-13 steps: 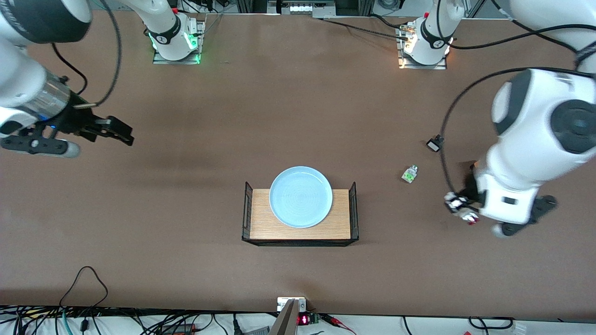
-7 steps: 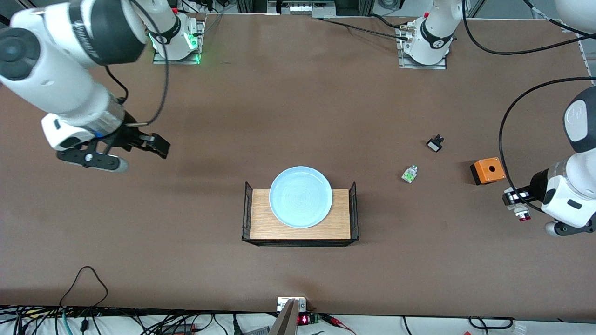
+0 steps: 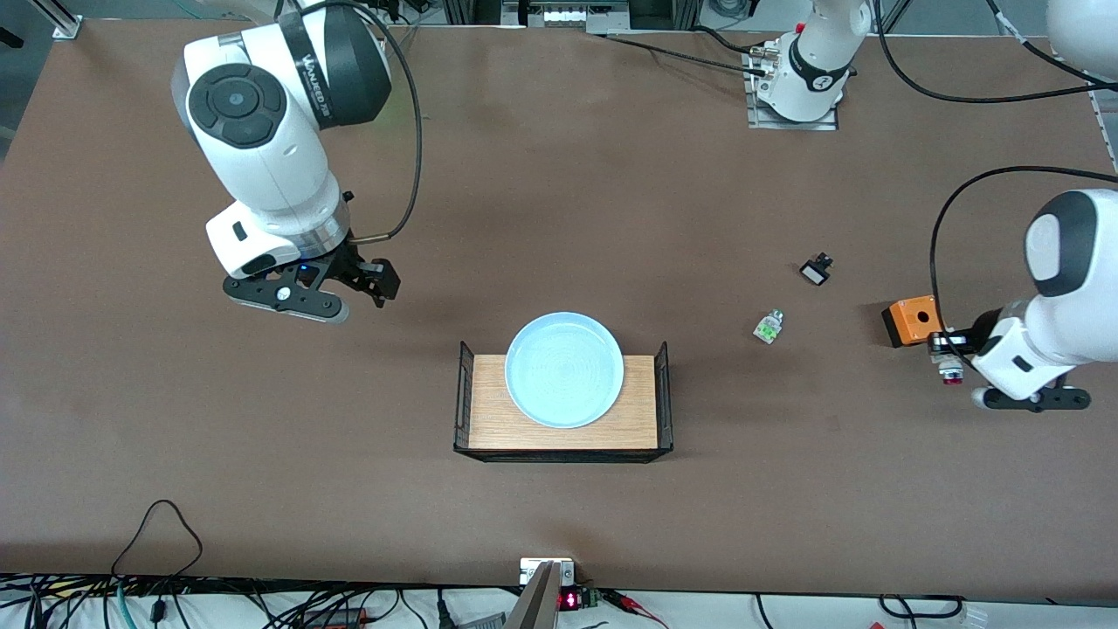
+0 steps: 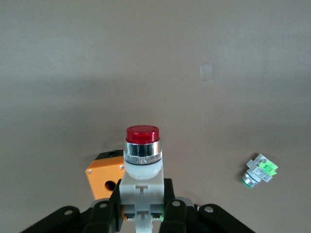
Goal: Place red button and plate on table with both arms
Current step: 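Set the button down with the left gripper while the right gripper reaches the plate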
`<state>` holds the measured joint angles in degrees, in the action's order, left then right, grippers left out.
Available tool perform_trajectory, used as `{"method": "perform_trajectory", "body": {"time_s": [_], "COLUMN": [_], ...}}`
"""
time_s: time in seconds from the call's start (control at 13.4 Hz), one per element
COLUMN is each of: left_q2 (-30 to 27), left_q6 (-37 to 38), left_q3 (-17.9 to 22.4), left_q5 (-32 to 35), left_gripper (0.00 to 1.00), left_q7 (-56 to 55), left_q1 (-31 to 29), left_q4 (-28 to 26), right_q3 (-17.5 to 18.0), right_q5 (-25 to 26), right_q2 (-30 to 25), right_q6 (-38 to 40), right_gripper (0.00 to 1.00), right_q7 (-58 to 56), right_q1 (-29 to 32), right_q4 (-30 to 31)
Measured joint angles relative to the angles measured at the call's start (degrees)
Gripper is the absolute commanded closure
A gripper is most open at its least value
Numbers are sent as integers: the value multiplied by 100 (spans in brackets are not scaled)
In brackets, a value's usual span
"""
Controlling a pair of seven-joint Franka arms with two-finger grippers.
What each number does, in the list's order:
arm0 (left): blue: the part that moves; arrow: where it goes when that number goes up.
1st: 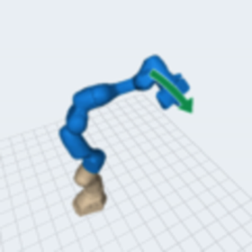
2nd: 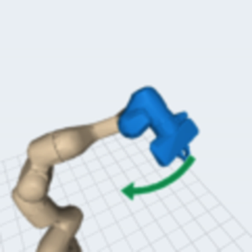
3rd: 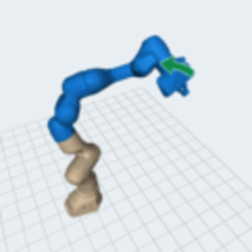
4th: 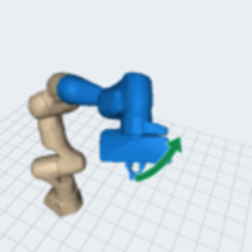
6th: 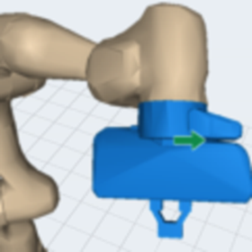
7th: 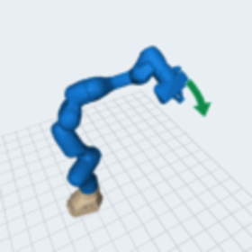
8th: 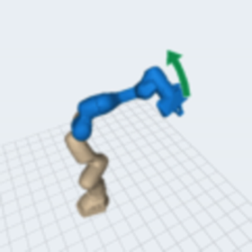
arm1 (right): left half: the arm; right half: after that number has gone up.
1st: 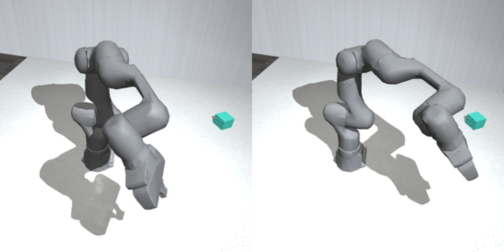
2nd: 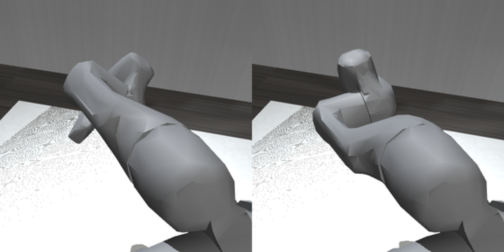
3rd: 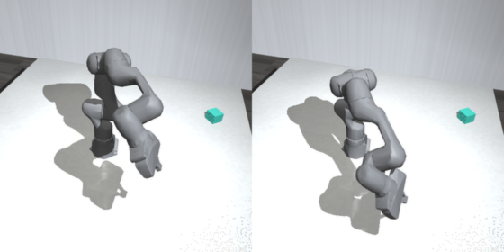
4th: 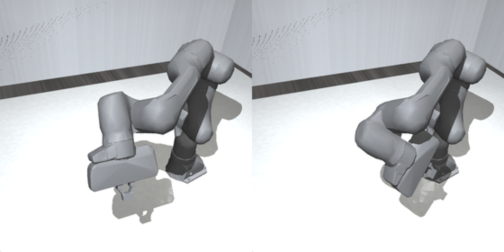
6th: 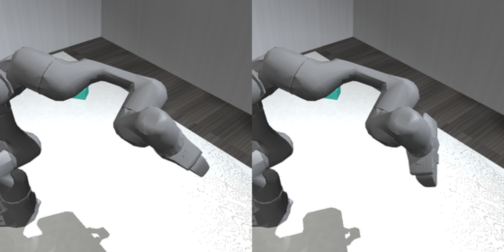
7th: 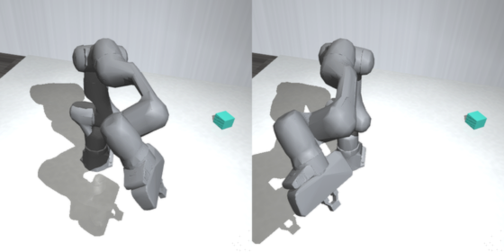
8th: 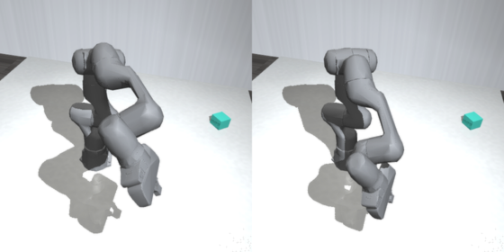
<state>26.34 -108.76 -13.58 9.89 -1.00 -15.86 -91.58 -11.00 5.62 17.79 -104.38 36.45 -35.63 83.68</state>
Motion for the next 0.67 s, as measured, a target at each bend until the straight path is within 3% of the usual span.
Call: {"method": "perform_trajectory", "body": {"time_s": [0.45, 0.67], "left_q2": [-130, -127], "left_q6": [-2229, -2671], "left_q3": [-2, 0], "left_q5": [0, 0], "left_gripper": [100, 99], "left_q7": [4, 14], "left_q1": [-155, -277], "left_q4": [-1751, -2194], "right_q3": [-44, -41], "right_q5": [2, -102], "right_q2": [206, 213], "right_q6": [44, 42], "right_gripper": [0, 0], "right_q7": [-44, -153], "right_q1": [-117, -138], "right_q4": [-234, -477]}}
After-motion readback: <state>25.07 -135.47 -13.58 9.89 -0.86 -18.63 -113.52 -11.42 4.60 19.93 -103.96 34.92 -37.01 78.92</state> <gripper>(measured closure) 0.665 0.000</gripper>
